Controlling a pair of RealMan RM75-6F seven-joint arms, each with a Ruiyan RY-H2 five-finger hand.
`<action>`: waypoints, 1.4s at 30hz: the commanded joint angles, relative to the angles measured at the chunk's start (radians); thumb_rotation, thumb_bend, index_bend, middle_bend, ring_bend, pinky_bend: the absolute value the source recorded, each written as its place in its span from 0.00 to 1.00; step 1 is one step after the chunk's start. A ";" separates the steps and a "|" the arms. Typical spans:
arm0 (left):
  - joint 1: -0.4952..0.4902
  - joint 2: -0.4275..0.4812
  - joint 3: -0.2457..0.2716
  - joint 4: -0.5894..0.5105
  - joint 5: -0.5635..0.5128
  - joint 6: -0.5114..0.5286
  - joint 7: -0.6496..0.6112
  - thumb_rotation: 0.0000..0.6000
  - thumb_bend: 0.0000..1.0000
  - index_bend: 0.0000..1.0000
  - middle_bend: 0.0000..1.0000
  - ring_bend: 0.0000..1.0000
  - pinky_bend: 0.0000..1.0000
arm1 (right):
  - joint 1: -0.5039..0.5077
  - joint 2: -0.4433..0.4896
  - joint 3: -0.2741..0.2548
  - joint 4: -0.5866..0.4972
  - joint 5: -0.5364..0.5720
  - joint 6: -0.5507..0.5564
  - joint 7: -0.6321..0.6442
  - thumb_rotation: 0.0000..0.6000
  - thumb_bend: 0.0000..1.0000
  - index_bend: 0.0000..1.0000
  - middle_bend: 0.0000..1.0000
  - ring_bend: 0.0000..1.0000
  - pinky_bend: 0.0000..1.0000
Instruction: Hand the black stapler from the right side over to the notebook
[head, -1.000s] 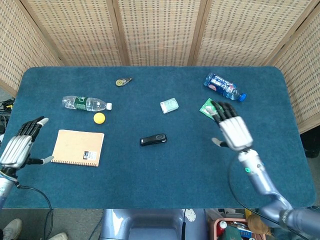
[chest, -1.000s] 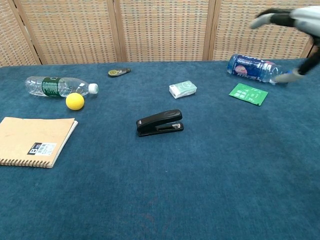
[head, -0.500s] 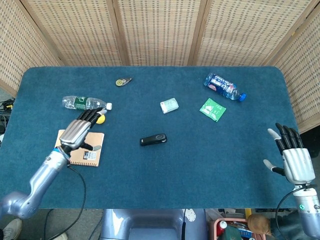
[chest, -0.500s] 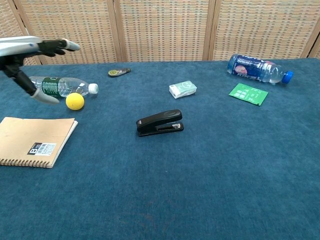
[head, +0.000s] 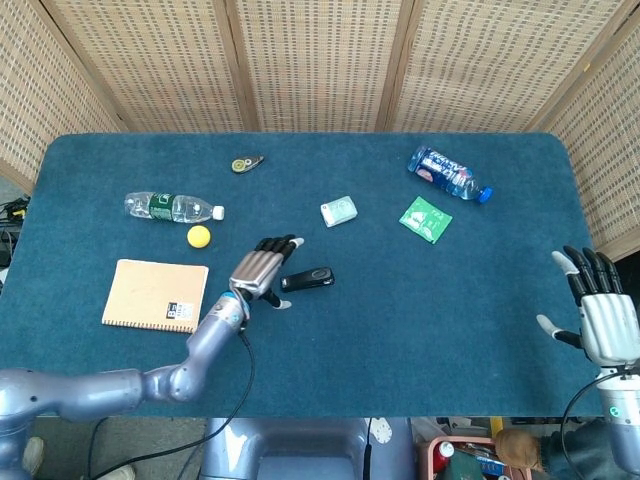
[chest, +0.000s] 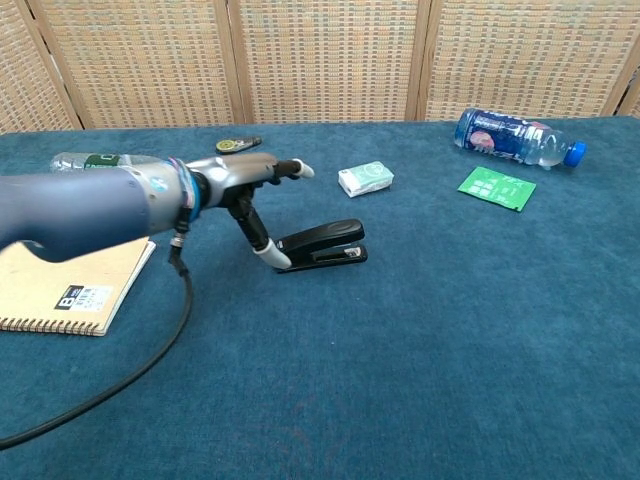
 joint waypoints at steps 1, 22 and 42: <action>-0.079 -0.115 -0.026 0.123 -0.063 0.053 0.060 1.00 0.00 0.00 0.00 0.00 0.07 | -0.004 0.001 0.008 -0.001 0.009 -0.009 0.009 1.00 0.05 0.06 0.08 0.00 0.03; -0.126 -0.351 -0.119 0.344 -0.082 0.201 0.053 1.00 0.38 0.50 0.38 0.30 0.51 | -0.017 0.014 0.048 -0.021 0.000 -0.051 0.085 1.00 0.05 0.06 0.10 0.00 0.02; -0.094 -0.355 -0.144 0.346 0.028 0.265 0.048 1.00 0.51 0.60 0.47 0.40 0.59 | -0.035 0.025 0.069 -0.033 -0.021 -0.050 0.104 1.00 0.05 0.06 0.11 0.00 0.02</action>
